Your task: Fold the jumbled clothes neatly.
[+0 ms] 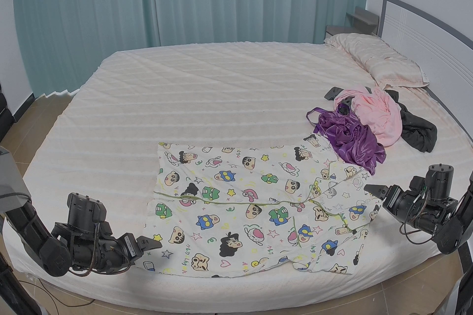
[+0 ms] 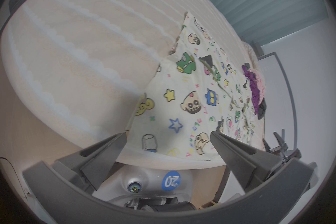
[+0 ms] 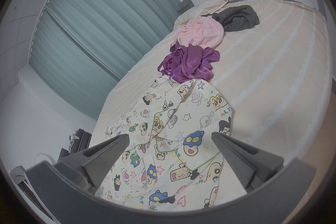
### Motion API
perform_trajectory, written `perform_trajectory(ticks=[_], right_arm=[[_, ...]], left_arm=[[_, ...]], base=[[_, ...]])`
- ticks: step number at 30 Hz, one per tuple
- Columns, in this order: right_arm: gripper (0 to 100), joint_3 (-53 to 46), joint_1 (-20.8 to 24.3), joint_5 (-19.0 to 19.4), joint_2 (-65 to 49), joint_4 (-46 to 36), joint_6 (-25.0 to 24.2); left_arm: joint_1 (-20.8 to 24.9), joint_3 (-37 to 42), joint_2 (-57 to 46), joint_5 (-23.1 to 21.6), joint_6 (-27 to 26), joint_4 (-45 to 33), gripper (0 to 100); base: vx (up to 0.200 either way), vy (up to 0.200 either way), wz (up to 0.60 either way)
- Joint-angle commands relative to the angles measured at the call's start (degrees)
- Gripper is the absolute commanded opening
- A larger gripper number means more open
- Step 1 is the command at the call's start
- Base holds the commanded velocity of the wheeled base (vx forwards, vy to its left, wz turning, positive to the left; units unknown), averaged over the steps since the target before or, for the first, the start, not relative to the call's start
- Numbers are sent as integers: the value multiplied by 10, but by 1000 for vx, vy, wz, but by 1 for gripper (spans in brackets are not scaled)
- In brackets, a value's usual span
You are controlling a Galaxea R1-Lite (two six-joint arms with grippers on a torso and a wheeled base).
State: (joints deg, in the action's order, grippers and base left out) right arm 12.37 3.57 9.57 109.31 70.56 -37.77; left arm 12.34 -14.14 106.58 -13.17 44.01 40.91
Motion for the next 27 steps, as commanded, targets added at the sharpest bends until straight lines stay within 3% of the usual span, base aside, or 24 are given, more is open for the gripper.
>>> perform_trajectory(ticks=[1, 14, 18, 19, 27], right_arm=[[100, -1, 1, 0, 1, 0, 1], [100, -9, 4, 0, 18, -4, 3], [100, -25, 13, 1, 31, -7, 30], [100, -29, 14, 1, 37, -7, 43], [100, -77, 25, 2, 90, -7, 132]], left_arm=[[4, 8, 25, 25, -4, 0, 100], [17, 4, 64, 45, -12, 1, 100], [17, 0, 80, 59, -12, 4, 100], [17, -2, 84, 64, -11, 4, 0], [17, -4, 85, 74, -10, 4, 0]], base=[[0, 0, 0], [0, 0, 0], [0, 0, 0], [0, 0, 0], [0, 0, 0]])
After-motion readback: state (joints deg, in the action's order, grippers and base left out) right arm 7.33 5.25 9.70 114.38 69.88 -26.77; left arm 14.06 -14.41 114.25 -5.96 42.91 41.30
